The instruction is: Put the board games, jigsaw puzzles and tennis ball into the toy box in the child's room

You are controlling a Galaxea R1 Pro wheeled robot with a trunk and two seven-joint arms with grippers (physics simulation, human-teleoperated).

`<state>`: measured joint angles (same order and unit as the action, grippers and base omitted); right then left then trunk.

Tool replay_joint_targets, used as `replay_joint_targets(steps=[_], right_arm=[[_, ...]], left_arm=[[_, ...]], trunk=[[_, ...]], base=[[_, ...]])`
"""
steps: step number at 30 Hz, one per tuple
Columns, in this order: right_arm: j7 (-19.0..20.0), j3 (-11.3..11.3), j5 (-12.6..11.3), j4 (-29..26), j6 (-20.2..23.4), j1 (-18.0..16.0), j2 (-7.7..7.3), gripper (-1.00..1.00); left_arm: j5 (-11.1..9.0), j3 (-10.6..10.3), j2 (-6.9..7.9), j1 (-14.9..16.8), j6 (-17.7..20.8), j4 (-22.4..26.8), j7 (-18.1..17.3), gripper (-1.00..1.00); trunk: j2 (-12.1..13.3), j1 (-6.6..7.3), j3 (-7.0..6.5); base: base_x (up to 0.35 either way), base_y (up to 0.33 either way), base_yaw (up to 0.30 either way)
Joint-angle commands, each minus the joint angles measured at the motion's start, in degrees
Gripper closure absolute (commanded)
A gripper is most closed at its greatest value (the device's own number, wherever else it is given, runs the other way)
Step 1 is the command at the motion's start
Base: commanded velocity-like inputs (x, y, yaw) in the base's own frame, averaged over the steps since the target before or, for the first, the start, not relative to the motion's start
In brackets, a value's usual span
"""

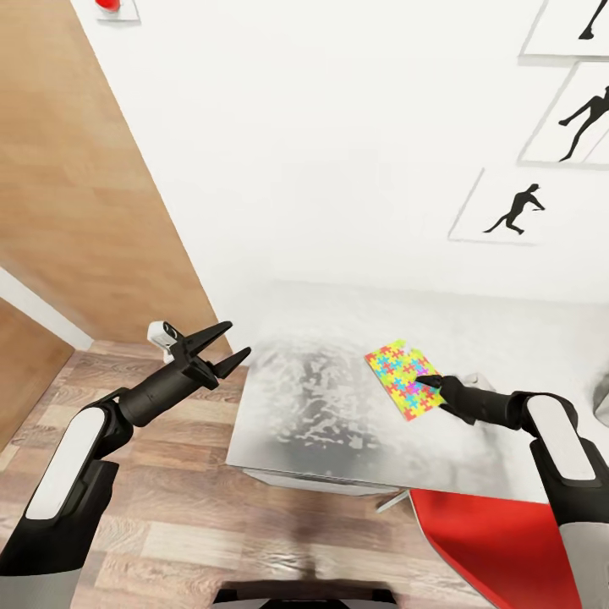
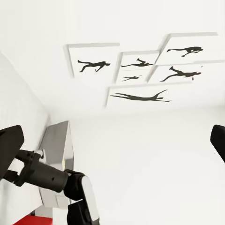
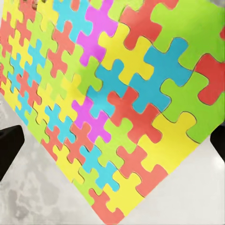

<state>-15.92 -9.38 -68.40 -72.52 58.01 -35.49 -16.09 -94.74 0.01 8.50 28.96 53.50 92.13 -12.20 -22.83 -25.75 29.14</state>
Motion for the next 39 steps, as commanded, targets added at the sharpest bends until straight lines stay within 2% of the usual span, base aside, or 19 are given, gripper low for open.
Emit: replay_joint_targets(steps=[1, 11, 17, 25, 28, 32, 39], right_arm=[[-0.64, -0.06, -0.13, 0.62, 0.02, -0.37, -0.14, -1.00], [-0.66, -0.10, 0.08, 4.46, -2.44, -2.22, -1.95, -1.00], [-0.71, -0.11, 0.18, 4.98, -3.23, -2.47, -2.51, -1.00], [-0.88, -0.22, 0.19, 4.21, -3.62, -2.27, -4.99, -1.00], [-0.92, -1.15, 0.19, 3.79, -3.47, -2.08, -6.13, -1.00], [-0.89, -2.58, 0.21, 3.58, -3.29, -1.98, -6.84, -1.00], [-0.94, -3.70, 0.34, 3.89, -3.21, -2.26, -7.38, -1.00]], left_arm=[[0.31, 0.00, 0.02, 0.04, 0.13, -0.02, -0.36, -1.00], [0.34, -0.08, 0.01, 0.04, 0.14, -0.02, -0.35, -1.00], [0.35, -0.09, 0.02, 0.02, 0.12, -0.02, -0.31, -1.00], [0.37, -0.06, 0.02, 0.04, 0.12, -0.02, -0.29, -1.00], [0.40, -0.04, 0.02, 0.01, 0.12, -0.05, -0.28, -1.00], [0.42, -0.03, 0.02, -0.02, 0.12, -0.08, -0.28, -1.00], [0.43, -0.02, 0.02, -0.04, 0.12, -0.10, -0.28, -1.00]], trunk=[[-0.09, -0.03, 0.08], [-0.09, -0.03, 0.08], [-0.09, -0.03, 0.08], [-0.09, -0.03, 0.08], [-0.09, -0.03, 0.08], [-0.09, -0.03, 0.08], [-0.09, -0.03, 0.08]], base=[[0.000, 0.000, 0.012], [0.000, 0.000, 0.006], [0.000, 0.000, 0.001], [0.028, 0.000, 0.000], [0.019, 0.000, 0.000], [0.011, 0.000, 0.000], [0.004, 0.000, 0.000]])
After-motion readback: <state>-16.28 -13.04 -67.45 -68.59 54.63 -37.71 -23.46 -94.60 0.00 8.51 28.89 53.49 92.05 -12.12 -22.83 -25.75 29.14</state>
